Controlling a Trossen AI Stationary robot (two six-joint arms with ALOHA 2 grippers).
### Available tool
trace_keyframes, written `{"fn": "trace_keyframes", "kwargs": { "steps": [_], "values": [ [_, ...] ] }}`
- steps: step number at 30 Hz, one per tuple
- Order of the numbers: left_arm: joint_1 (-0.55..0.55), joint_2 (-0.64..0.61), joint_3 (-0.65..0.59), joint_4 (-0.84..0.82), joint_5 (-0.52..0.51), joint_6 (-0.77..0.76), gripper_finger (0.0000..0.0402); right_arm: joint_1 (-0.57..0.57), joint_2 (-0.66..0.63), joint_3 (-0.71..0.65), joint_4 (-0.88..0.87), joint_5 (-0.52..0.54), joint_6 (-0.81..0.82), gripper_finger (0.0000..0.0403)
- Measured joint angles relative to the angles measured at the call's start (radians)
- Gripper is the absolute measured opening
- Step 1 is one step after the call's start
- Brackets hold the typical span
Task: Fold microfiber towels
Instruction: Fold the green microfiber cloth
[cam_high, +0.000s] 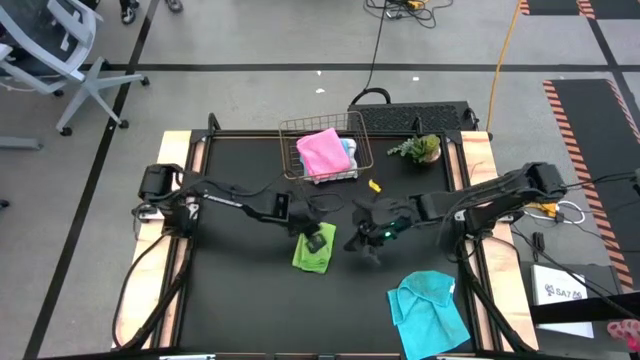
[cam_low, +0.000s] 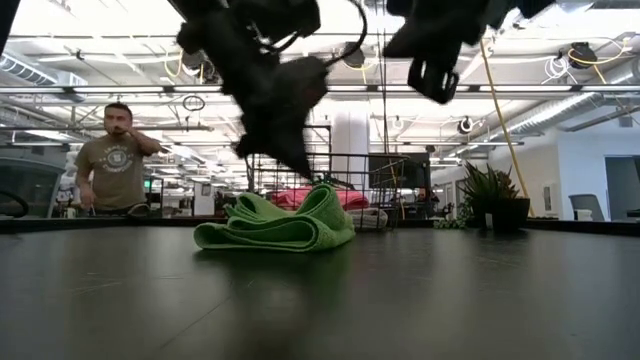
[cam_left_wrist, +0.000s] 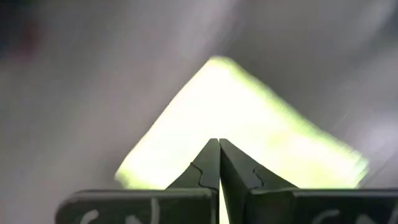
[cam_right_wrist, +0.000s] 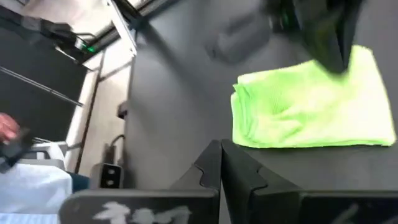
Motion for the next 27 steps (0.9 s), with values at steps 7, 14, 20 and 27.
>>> {"fn": "trace_keyframes", "kwargs": {
  "steps": [7,14,20,27],
  "values": [
    [-0.022,-0.065,-0.002,-0.341,-0.142,-0.08,0.0005,0.014,0.208,0.0,0.168,0.004,0.024,0.0],
    [-0.036,-0.236,-0.001,-0.539,-0.241,-0.154,0.0005,0.004,0.36,0.002,0.394,0.004,0.033,0.0],
    [-0.036,-0.357,0.0,-0.54,-0.329,-0.16,0.0007,0.005,0.426,0.0,0.397,0.064,0.027,0.0],
    [-0.04,-0.417,-0.001,-0.556,-0.356,-0.168,0.001,0.005,0.483,0.0,0.416,0.208,0.016,0.0]
  ]
}}
